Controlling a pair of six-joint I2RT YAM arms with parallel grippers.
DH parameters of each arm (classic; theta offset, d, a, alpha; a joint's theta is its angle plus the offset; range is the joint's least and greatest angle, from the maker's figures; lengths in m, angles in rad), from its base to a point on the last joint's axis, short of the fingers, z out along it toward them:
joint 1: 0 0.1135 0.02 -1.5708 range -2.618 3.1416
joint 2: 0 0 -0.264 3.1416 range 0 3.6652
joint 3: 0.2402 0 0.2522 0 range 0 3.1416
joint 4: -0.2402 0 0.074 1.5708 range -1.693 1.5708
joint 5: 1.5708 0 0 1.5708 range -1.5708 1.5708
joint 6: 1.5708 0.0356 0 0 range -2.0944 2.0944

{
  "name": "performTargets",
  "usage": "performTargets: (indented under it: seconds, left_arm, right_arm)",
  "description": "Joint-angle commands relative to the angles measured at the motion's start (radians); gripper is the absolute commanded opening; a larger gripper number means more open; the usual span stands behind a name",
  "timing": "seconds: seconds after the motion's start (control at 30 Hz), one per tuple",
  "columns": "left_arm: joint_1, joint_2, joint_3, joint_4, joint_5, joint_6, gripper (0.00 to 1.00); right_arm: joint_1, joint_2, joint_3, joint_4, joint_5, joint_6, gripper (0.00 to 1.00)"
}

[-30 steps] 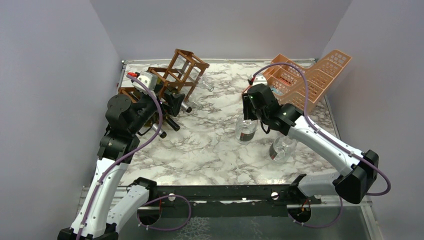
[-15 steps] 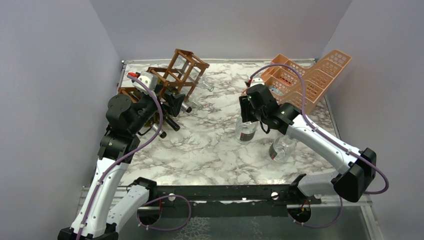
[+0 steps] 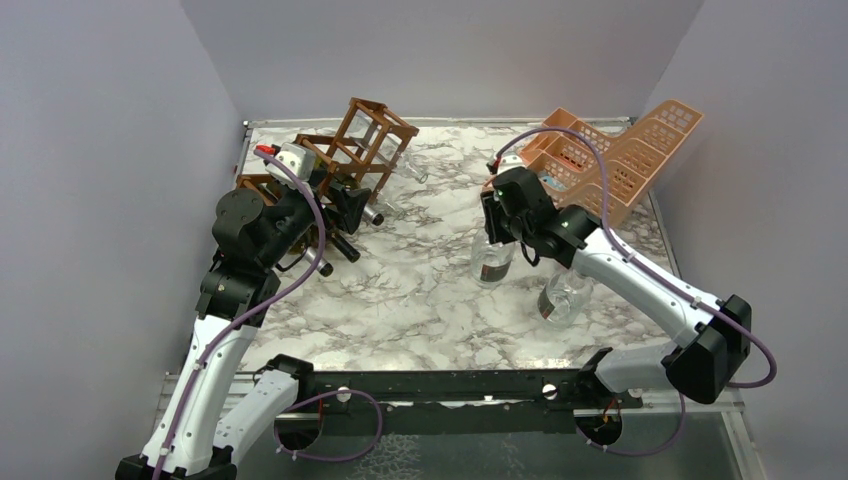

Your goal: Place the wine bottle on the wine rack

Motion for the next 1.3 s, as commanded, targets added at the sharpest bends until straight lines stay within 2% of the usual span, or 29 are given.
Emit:
performTargets:
  seconds: [0.0,0.23,0.33,0.53,0.77,0.9,1.03,1.27]
  left_arm:
    - [-0.004,-0.005,-0.005,0.027,0.023,-0.019,0.99]
    - [-0.003,0.001,0.006,0.015,0.016,-0.033,0.99]
    - [-0.004,0.001,0.012,-0.004,0.004,-0.034,0.99]
    - [-0.004,-0.001,0.015,-0.027,-0.014,-0.031,0.99]
    - [-0.004,0.009,0.015,-0.029,-0.01,-0.034,0.99]
    - [-0.004,0.024,0.025,-0.033,-0.011,-0.033,0.99]
    - [-0.004,0.031,0.026,-0.033,-0.015,-0.028,0.99]
    - [-0.004,0.051,0.019,-0.033,0.011,-0.053,0.99]
  right_arm:
    - [-0.002,0.05,0.022,0.131,-0.105,-0.043,0.01]
    - [-0.002,0.233,0.248,0.286,-0.122,-0.089,0.01]
    - [-0.002,0.282,0.287,0.375,-0.115,-0.102,0.01]
    - [-0.002,0.282,0.175,0.574,-0.087,-0.087,0.01]
    - [-0.002,0.17,-0.101,0.682,-0.118,-0.029,0.01]
    - [-0.003,0.08,-0.245,0.66,-0.21,-0.063,0.01]
    - [-0.002,0.006,-0.333,0.567,-0.214,-0.05,0.01]
    - [-0.002,-0.033,-0.3,0.278,-0.243,-0.015,0.01]
